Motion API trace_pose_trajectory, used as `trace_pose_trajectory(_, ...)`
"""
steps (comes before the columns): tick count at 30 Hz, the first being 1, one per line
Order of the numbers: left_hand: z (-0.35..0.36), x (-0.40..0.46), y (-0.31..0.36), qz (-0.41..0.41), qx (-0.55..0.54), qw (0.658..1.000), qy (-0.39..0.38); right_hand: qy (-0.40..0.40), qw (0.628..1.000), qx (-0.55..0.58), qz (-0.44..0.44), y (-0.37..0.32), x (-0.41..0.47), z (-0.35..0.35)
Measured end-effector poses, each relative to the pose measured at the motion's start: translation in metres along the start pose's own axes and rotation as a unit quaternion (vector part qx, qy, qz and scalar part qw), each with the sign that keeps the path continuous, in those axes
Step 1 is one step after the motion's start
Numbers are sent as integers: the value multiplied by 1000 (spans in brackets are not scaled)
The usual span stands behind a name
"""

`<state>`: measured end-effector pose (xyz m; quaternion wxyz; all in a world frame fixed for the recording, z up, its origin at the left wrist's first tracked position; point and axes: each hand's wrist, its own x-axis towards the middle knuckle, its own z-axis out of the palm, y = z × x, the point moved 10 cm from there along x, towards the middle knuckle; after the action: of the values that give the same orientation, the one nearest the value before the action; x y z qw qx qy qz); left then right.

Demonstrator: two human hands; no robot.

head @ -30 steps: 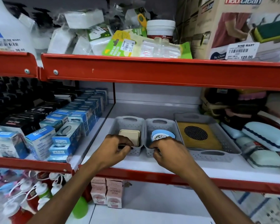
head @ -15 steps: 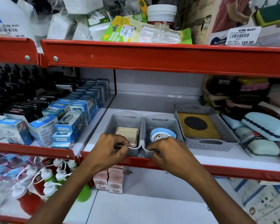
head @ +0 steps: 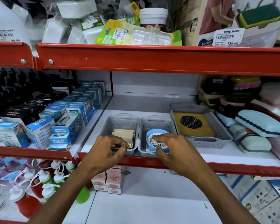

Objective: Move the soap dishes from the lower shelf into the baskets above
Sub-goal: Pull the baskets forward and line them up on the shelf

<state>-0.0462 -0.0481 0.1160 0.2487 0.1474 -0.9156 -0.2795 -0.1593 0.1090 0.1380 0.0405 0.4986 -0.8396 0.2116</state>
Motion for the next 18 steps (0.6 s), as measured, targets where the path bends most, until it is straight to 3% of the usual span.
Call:
trace_pose_trajectory(6, 6, 3, 4, 0, 5, 1000, -3, 73, 988, -104, 88, 56, -2, -26)
trace_pose_trajectory(10, 11, 4, 3, -3, 15, 1000, -11, 31, 975, -145, 164, 87, -8, -23)
trace_pose_trajectory(18, 13, 5, 4, -13, 17, 1000, -14, 9, 975, -152, 161, 93, -12, -24)
